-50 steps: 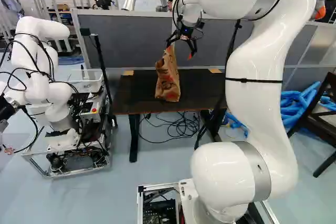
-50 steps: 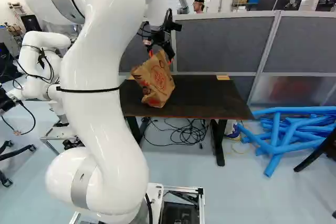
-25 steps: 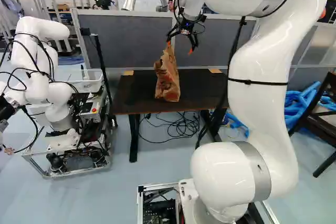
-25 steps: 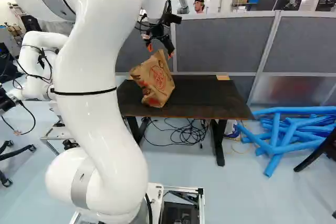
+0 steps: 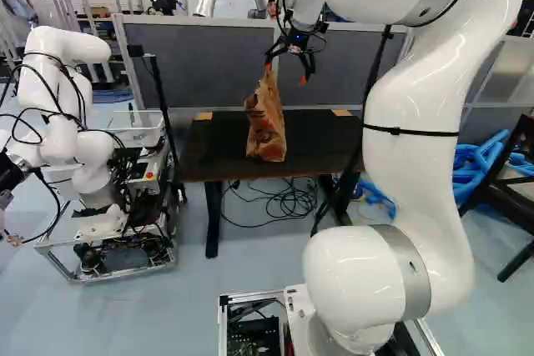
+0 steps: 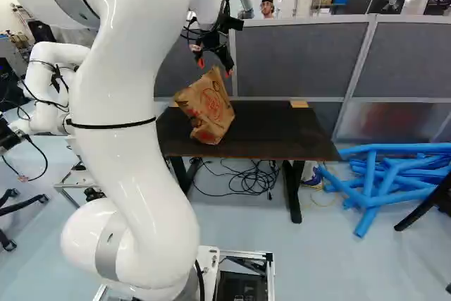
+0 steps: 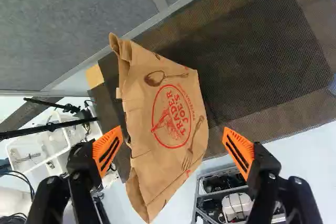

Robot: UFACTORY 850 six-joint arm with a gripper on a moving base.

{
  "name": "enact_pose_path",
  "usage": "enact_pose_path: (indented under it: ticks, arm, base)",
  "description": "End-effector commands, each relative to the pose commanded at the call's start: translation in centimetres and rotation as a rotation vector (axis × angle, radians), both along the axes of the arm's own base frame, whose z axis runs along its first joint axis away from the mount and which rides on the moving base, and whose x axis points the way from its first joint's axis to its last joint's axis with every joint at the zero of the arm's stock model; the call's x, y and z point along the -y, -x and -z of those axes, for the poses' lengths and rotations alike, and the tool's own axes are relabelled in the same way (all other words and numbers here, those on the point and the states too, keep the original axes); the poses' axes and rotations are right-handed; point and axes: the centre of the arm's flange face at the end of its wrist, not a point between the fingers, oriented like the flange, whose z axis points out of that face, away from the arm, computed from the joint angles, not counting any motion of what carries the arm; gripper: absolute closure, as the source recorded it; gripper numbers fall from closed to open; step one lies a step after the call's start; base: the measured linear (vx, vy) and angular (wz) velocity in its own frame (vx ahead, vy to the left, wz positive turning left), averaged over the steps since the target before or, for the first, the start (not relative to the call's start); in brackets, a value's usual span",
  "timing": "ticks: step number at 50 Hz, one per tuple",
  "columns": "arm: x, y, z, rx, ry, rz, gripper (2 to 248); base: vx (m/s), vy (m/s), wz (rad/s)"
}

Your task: Pick up the bag on the ground and place it on the table

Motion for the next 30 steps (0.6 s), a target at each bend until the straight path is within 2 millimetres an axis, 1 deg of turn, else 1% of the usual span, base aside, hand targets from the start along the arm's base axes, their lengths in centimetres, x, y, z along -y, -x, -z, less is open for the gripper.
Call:
enact_pose_path:
  ticks: [12,30]
  arm:
    - [0.0,0.0,0.0,0.0,0.0,0.0,3]
    - [0.0,0.0,0.0,0.0,0.0,0.0,3]
  base:
    - [-0.015,0.0,0.001]
    - [-0.08,0.0,0.005]
